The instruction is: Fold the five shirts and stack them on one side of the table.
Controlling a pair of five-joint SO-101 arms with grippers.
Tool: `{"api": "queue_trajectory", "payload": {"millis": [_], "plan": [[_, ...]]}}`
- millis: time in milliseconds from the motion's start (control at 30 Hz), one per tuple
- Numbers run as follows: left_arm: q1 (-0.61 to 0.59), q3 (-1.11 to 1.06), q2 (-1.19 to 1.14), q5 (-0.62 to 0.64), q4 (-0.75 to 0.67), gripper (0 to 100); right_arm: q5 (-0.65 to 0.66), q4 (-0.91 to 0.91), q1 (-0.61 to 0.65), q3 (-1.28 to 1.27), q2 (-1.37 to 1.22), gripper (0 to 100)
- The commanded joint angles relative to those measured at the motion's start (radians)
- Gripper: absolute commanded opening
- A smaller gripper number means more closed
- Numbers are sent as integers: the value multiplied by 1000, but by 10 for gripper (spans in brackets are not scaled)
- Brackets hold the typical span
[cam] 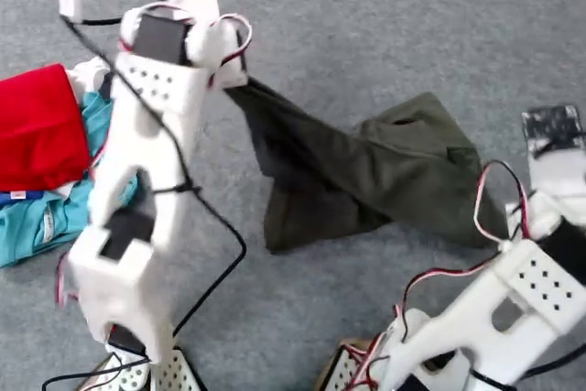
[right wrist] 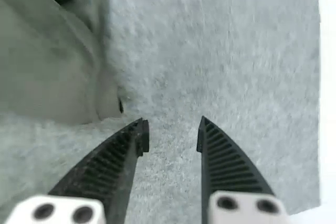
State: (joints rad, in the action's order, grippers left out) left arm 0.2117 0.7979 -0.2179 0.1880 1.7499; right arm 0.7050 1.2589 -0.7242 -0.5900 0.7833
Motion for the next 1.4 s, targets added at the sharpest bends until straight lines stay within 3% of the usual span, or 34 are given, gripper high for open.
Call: {"api": "queue_trajectory", "payload": {"millis": [0, 233, 567, 767, 1033, 1367], "plan": [[-20, -267, 226, -91, 11, 17, -34, 84, 134, 157, -19, 167], [-89, -769, 377, -262, -46, 18, -149, 26, 364, 305, -420, 167], [-120, -1215, 390, -293, -292, 18, -239, 292, 579, 1020, -1118, 167], [-130, -1301, 397, -290, -327, 18, -288, 476, 599, 1431, -1445, 166], [-130, -1315, 430, -285, -325, 18, -279, 499, 624, 1776, -1742, 166], [-130, -1310, 432, -285, -325, 18, -287, 526, 707, 1860, -1853, 166]]}}
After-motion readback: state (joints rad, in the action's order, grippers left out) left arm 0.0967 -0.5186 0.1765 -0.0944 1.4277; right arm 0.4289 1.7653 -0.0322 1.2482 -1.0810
